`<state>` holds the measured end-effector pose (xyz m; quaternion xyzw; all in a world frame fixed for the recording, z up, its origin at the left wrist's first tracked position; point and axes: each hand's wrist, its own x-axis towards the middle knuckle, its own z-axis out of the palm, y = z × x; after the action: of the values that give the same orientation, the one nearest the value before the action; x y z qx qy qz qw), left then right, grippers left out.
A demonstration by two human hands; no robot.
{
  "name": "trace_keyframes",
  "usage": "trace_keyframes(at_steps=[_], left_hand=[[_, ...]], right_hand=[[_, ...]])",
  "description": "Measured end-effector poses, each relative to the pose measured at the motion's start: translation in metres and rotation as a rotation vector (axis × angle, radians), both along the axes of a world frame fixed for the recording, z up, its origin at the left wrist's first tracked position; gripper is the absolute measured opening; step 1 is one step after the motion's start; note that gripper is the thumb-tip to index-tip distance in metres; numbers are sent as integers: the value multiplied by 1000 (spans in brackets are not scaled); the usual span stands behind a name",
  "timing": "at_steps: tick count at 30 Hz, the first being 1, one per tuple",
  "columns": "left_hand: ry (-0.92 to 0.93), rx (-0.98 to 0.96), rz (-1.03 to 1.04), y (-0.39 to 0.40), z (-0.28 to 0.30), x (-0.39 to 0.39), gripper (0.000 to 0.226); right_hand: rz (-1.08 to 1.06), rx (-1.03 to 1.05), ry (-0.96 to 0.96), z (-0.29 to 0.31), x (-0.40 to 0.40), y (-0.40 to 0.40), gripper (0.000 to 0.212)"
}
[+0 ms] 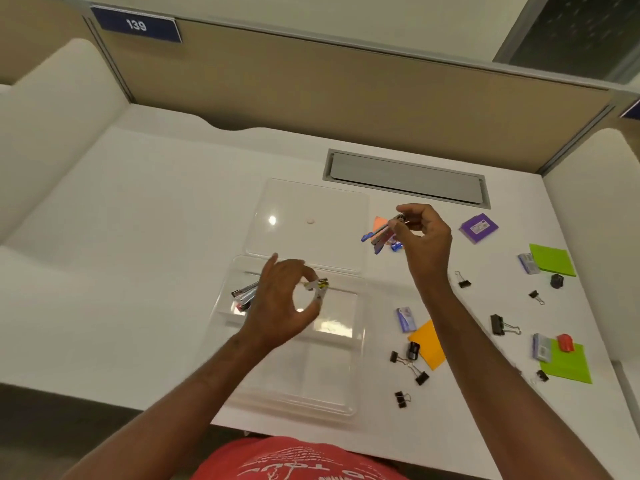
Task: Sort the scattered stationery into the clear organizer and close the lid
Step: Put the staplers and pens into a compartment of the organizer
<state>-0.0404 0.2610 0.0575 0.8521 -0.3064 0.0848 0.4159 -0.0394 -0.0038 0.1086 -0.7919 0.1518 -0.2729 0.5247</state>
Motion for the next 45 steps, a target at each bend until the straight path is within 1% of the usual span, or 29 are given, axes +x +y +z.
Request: trace_keyframes(at_steps=[2,4,8,12,15,20,25,29,32,37,40,45], left_hand=[[42,-27,64,25,-2,12,29],[65,-12,134,47,-7,21,35],[106,13,262,90,-17,39,42],[143,-9,312,114,-25,50,39],[146,-19,309,125,-28,53,38],[140,-31,286,136,-35,57,42],[152,-37,258,142,-41,61,41],[145,-28,211,142,-44,67,33],[162,-15,183,139,-46,72,30],[211,25,158,134,-54,79,23],[163,25,135,132,-58,82,20],[200,53,113,127,-63,83,30]], right_hand=[[43,36,23,2,5,20,16],[92,61,45,2,8,38,17],[173,18,105,-5,17,86,17],[278,-30,176,-17,21,134,15],[341,-104,244,-29,23,162,14],[282,-236,409,-44,29,193,11],[197,-314,527,-52,36,211,16],[141,-321,597,-56,40,215,16],[147,-340,648,-58,41,216,18],[151,-429,675,-59,38,218,28],[154,-436,667,-58,37,216,27],[143,-447,617,-59,37,211,23]])
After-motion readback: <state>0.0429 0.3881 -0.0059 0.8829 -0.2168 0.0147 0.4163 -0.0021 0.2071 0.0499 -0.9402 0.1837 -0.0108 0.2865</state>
